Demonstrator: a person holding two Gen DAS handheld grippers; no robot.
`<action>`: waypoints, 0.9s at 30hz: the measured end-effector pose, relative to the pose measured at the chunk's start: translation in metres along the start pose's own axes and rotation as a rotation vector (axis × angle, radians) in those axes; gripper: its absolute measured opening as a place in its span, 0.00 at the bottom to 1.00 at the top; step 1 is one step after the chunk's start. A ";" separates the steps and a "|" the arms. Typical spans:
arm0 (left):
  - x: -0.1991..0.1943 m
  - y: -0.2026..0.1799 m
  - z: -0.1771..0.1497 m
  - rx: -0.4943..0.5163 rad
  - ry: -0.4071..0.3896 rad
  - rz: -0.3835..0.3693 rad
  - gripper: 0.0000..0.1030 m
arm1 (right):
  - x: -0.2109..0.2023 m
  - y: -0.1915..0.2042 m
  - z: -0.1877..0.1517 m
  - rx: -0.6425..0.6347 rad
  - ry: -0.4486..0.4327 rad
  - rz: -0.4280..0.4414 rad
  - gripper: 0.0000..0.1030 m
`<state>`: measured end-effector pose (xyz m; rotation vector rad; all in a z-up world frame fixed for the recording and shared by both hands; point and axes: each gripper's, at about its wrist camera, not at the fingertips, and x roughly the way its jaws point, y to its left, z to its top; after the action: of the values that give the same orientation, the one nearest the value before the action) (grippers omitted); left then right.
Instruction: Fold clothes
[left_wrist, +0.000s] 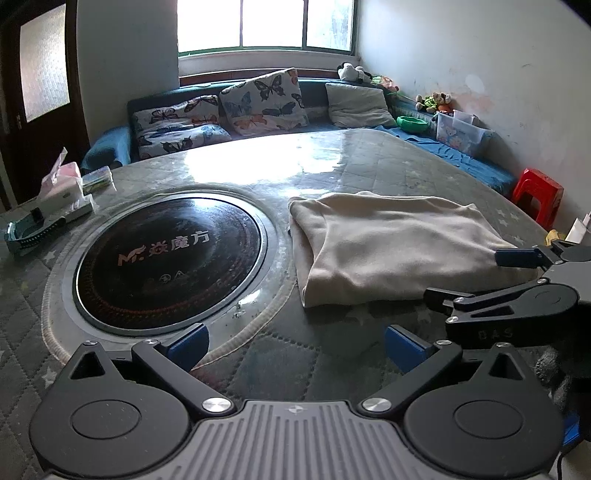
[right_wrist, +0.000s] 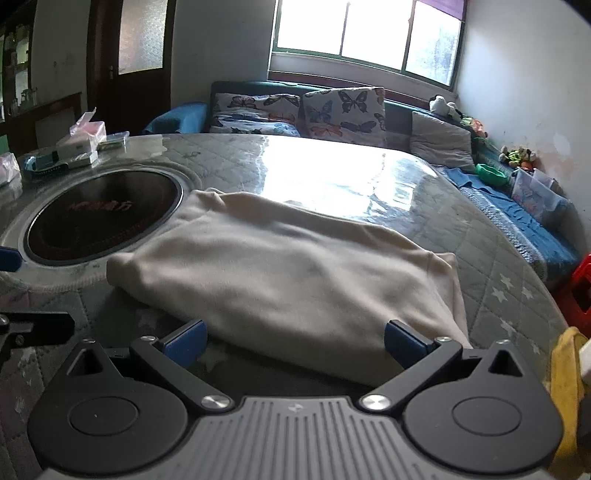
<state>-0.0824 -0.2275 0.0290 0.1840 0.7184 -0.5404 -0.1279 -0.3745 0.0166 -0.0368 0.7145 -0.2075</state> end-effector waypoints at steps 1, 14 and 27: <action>-0.001 0.000 -0.001 0.000 -0.001 -0.002 1.00 | -0.001 0.000 -0.001 0.006 -0.001 -0.002 1.00; -0.012 -0.002 -0.010 -0.005 -0.024 -0.009 1.00 | -0.017 0.001 -0.018 0.078 0.004 -0.029 1.00; -0.019 -0.006 -0.020 0.011 -0.039 -0.025 1.00 | -0.030 0.010 -0.030 0.105 0.009 -0.049 1.00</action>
<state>-0.1094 -0.2181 0.0271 0.1748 0.6803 -0.5705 -0.1681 -0.3578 0.0122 0.0468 0.7115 -0.2924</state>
